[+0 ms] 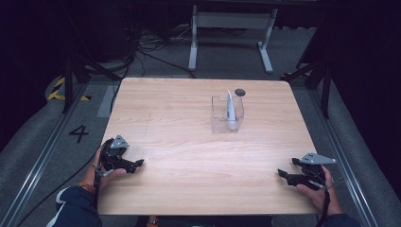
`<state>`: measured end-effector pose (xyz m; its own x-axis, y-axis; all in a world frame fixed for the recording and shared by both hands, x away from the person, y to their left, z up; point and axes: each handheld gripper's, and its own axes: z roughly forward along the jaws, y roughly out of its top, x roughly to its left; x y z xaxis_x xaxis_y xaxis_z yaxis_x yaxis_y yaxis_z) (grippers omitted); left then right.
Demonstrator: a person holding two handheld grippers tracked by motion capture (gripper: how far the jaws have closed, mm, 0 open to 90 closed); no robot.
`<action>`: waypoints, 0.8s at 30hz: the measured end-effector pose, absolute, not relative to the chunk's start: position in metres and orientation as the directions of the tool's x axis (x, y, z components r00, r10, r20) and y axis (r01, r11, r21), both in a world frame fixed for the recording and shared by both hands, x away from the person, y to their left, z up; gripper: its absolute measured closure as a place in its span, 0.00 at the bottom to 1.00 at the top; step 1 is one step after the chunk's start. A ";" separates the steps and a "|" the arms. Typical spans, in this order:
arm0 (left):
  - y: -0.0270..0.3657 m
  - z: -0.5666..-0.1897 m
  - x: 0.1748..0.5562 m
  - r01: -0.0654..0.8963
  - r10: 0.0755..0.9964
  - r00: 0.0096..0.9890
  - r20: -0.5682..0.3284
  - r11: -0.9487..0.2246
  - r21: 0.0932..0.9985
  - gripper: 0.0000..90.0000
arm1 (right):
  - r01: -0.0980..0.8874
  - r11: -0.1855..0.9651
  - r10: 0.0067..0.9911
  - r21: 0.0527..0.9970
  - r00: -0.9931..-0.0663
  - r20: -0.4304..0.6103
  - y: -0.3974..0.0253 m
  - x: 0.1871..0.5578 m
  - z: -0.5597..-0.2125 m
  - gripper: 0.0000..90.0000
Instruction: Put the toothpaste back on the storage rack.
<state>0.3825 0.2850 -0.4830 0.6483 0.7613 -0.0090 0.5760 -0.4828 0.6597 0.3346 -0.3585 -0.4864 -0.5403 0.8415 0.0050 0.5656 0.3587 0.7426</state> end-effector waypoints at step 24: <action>0.284 -0.483 0.384 0.581 0.763 0.646 -0.014 -0.480 0.657 0.00 | 0.567 0.355 0.843 0.743 -0.538 0.008 -0.358 0.335 -0.486 0.22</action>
<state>0.3838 0.2843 -0.4829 0.6463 0.7630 -0.0143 0.5811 -0.4799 0.6573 0.3349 -0.3581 -0.4864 -0.5376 0.8432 0.0082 0.5674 0.3545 0.7432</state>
